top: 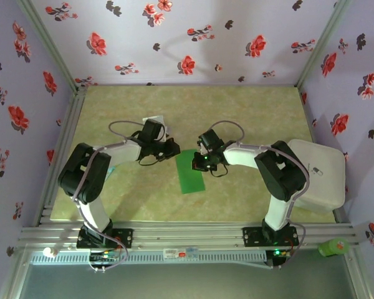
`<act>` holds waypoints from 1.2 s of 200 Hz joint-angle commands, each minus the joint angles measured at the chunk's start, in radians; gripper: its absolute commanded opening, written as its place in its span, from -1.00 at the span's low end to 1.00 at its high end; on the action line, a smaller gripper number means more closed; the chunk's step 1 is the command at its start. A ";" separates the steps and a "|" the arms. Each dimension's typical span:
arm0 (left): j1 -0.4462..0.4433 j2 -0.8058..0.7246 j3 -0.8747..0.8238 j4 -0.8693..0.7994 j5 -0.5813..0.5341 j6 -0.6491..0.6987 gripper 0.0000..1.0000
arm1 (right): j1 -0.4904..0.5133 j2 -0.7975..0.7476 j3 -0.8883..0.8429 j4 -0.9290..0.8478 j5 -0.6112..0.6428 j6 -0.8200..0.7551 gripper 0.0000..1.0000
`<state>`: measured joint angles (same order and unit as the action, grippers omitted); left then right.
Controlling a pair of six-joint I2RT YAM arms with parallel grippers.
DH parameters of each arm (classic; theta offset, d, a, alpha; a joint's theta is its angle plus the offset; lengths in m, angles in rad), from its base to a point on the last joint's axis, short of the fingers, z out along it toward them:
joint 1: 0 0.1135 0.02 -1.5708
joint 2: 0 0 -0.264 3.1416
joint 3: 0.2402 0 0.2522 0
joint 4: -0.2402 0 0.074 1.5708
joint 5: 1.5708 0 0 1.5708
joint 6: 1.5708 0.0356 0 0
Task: Fold a paper plane with a square sheet of paper (pick it up from the middle)
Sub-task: First fold the square sheet of paper in half at the center of the table.
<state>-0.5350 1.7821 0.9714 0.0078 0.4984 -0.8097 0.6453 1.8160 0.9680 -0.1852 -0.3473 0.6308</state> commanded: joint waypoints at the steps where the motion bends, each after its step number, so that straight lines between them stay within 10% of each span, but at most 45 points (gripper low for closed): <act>1: -0.005 0.063 0.015 0.025 0.045 0.015 -0.87 | -0.020 0.083 -0.057 -0.214 0.144 -0.010 -1.00; 240: 0.065 0.151 0.121 -0.081 -0.196 -0.088 -0.96 | -0.020 0.074 -0.103 -0.209 0.117 -0.022 -1.00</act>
<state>-0.4862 1.9453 1.0733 -0.0196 0.4179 -0.8959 0.6415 1.8103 0.9451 -0.1616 -0.3519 0.6277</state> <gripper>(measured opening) 0.055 0.047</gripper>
